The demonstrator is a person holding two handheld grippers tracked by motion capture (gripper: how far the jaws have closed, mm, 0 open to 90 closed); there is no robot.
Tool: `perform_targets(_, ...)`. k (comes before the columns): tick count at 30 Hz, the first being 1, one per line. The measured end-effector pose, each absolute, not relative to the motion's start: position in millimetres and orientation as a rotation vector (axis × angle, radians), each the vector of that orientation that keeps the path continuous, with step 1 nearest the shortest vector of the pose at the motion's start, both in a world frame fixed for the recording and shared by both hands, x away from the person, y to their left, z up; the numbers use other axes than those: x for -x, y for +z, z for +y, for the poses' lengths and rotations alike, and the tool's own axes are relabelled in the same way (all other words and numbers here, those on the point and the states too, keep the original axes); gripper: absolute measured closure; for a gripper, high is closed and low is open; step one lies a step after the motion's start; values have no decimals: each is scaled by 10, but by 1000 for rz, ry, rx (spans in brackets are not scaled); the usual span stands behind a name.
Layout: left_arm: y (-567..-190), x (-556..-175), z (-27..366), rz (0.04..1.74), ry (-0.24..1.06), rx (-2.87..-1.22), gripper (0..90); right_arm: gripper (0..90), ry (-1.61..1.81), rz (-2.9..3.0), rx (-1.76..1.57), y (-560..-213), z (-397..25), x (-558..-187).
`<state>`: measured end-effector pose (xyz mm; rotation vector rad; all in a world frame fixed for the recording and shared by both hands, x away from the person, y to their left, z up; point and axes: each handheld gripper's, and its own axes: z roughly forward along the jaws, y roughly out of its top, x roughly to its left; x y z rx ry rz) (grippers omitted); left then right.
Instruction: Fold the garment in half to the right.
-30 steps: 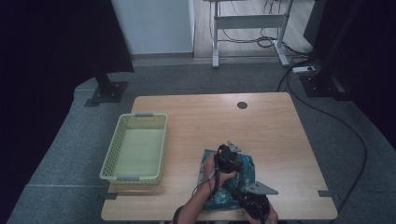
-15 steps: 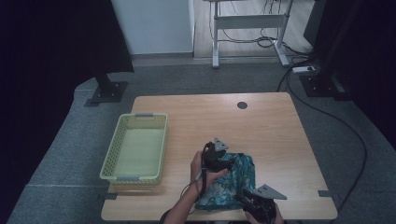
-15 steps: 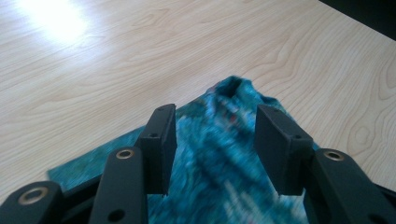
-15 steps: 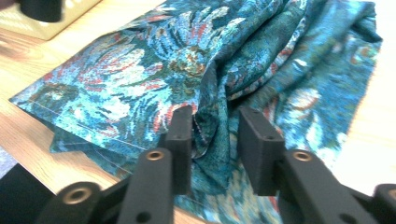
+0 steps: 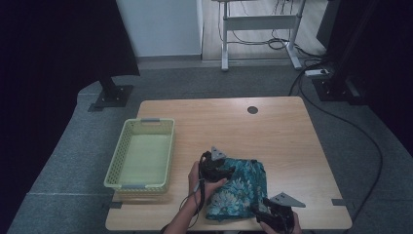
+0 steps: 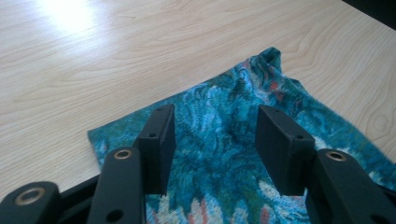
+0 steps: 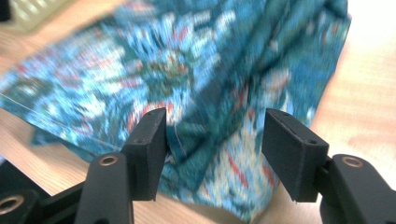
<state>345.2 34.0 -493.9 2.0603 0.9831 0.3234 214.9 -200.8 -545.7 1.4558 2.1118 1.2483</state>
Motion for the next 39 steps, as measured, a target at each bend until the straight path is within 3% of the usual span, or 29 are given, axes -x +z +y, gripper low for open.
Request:
perform_targets(12, -4922, -3339, 530, 987, 358, -2047, 444, 384, 1347, 2127, -1261, -5054, -2008, -2262)
perform_targets(39, -5210, -2975, 885, 1001, 342, -2055, 397, 383, 1292, 2286, -1105, -5177, -1865, -2226)
